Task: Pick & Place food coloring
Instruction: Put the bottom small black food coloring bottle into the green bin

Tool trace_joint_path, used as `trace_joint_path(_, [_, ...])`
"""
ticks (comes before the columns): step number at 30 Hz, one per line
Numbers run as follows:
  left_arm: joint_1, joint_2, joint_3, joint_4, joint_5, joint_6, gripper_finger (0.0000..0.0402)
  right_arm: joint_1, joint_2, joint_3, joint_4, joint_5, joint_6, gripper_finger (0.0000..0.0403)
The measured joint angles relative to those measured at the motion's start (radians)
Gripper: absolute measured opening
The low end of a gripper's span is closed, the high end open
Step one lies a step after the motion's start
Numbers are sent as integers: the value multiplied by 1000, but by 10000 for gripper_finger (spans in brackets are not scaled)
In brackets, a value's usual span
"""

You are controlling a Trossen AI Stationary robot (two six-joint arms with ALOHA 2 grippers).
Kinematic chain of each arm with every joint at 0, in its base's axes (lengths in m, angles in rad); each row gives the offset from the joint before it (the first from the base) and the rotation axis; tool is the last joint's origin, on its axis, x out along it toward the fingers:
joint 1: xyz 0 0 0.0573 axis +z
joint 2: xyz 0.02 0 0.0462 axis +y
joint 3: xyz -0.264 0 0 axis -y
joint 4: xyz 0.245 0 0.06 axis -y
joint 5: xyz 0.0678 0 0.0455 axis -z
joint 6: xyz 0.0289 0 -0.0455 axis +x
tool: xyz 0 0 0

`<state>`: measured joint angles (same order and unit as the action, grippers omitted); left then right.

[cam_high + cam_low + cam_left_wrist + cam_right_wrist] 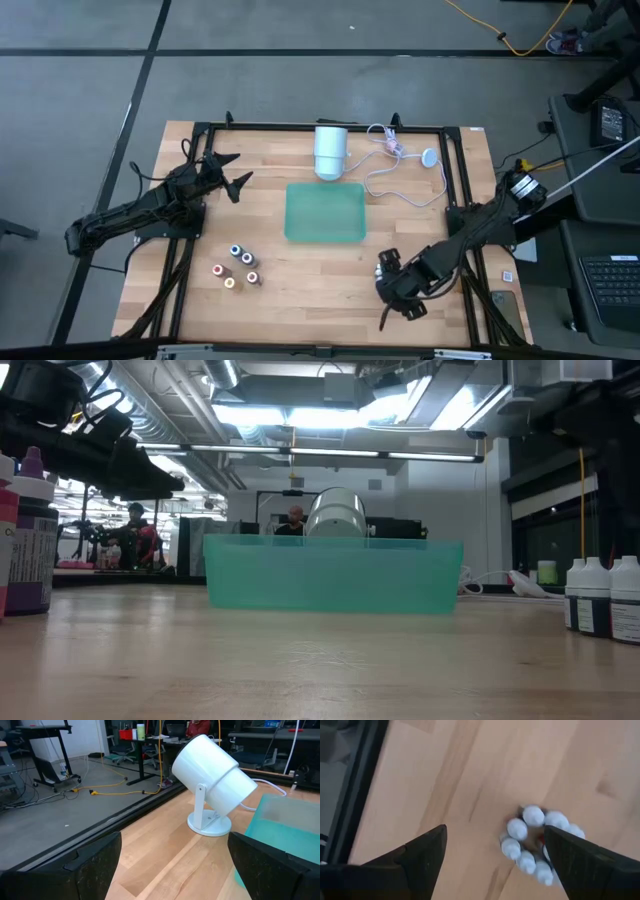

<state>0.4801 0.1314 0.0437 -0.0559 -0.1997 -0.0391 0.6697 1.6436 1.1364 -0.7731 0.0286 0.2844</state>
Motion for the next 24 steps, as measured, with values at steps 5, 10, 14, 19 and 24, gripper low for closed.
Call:
trace_joint_path(5, [0, 0, 0, 0, 0, 0, 361, -1, 3, 1, -1, 5, -58, 333])
trace_joint_path(10, [0, 0, 0, 0, 0, 0, 361, -1, 3, 1, -2, 5, -84, 329])
trace_joint_path(14, [0, 0, 0, 0, 0, 0, 361, -1, 3, 1, -18, 15, -80, 303])
trace_joint_path(19, [0, 0, 0, 0, 0, 0, 361, -1, 3, 1, -33, 17, -79, 245])
trace_joint_path(24, [0, 0, 0, 0, 0, 0, 361, -1, 4, 1, -35, 15, -81, 192])
